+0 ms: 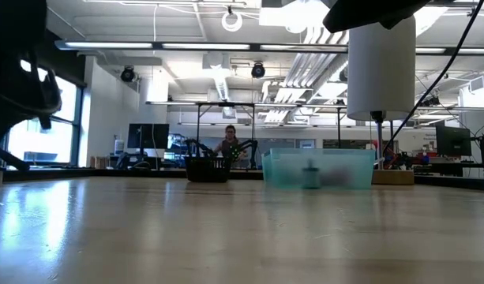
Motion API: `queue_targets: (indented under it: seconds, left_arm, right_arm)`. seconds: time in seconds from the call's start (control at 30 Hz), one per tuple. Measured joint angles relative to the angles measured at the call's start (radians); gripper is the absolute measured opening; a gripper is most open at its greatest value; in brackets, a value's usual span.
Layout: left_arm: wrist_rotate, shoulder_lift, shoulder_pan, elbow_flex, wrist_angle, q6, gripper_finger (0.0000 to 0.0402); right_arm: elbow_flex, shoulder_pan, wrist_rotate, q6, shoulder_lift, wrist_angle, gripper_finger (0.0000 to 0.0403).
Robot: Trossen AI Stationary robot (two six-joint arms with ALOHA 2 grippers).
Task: Pick & Place Office items
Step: Put the green charger adapter into the blue bin
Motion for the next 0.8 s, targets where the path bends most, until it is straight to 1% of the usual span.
queue_targets:
  seconds: [0.1,0.27,0.53,0.6,0.77,0.8]
  left_arm:
    - [0.004,0.020,0.028,0.000,0.009,0.041,0.0195]
    - [0.058,0.073,0.071,0.000,0.028,0.100,0.0195]
    - [0.080,0.155,0.091,0.004,0.027,0.144,0.0191]
    - [0.082,0.164,0.091,0.005,0.028,0.166,0.0179]
    - [0.083,0.164,0.091,0.005,0.030,0.170,0.0127]
    - [0.083,0.164,0.091,0.005,0.030,0.171,0.0125]
  right_arm:
    - [0.000,0.000,0.000,0.000,0.000,0.000,0.0165]
    - [0.000,0.000,-0.025,0.001,0.000,0.000,0.0165]
    - [-0.028,0.000,-0.028,0.006,0.001,0.019,0.0165]
    - [-0.046,0.000,-0.033,0.006,0.001,0.041,0.0165]
    - [-0.080,0.000,-0.073,0.003,0.001,0.102,0.0165]
    - [-0.080,0.000,-0.080,0.003,0.001,0.103,0.0165]
